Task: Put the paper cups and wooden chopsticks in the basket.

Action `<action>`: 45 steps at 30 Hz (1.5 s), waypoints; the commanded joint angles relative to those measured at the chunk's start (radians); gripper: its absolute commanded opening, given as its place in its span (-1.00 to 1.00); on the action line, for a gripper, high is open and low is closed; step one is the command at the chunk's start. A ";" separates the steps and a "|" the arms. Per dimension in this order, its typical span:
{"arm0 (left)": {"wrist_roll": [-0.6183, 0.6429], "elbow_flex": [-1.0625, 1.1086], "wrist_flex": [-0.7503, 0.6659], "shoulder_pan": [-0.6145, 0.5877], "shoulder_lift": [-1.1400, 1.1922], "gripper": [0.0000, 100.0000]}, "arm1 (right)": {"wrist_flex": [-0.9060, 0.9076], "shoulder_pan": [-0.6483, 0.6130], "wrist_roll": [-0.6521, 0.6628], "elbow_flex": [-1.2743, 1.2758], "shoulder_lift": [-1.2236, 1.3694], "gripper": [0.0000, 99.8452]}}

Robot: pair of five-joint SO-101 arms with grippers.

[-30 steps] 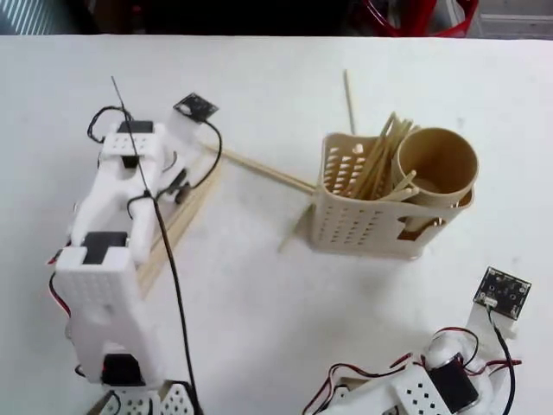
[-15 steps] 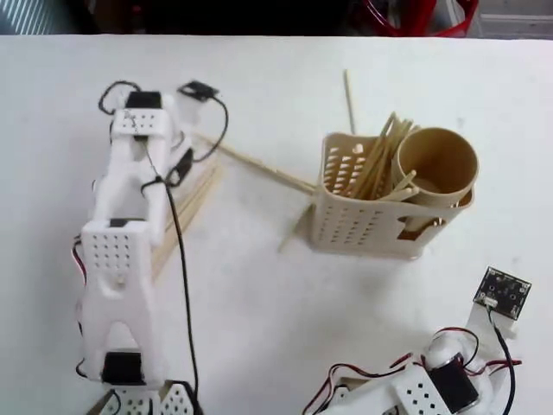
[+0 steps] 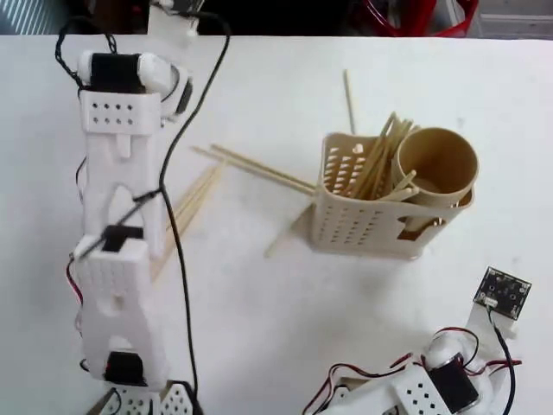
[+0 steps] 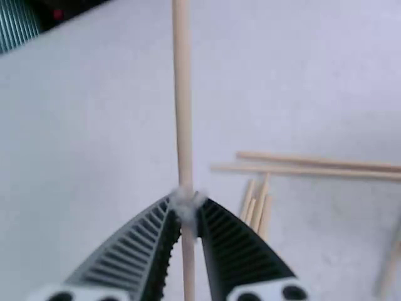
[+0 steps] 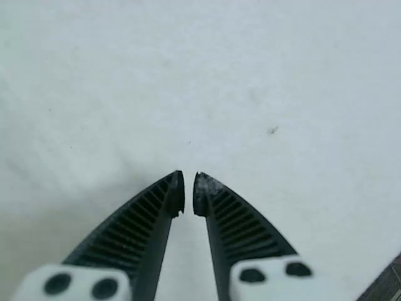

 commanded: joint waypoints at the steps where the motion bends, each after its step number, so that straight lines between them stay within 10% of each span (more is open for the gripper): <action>1: 0.097 -0.054 0.005 0.213 -0.292 -0.96 | -0.001 0.010 0.008 0.009 -0.001 -0.92; 7: 0.124 -0.054 -0.041 0.661 -0.506 -0.96 | -0.001 0.010 0.008 0.009 -0.001 -0.92; 15: 0.058 -0.083 -0.127 0.941 -0.510 -0.96 | -0.001 0.021 0.008 0.009 -0.001 -0.92; 27: 0.068 -0.089 -0.582 0.837 -0.272 -0.95 | -0.001 0.035 0.008 0.009 -0.001 -0.92; 45: 0.183 -0.091 -0.526 0.725 -0.194 -0.84 | -0.001 0.035 0.008 0.009 -0.001 -0.92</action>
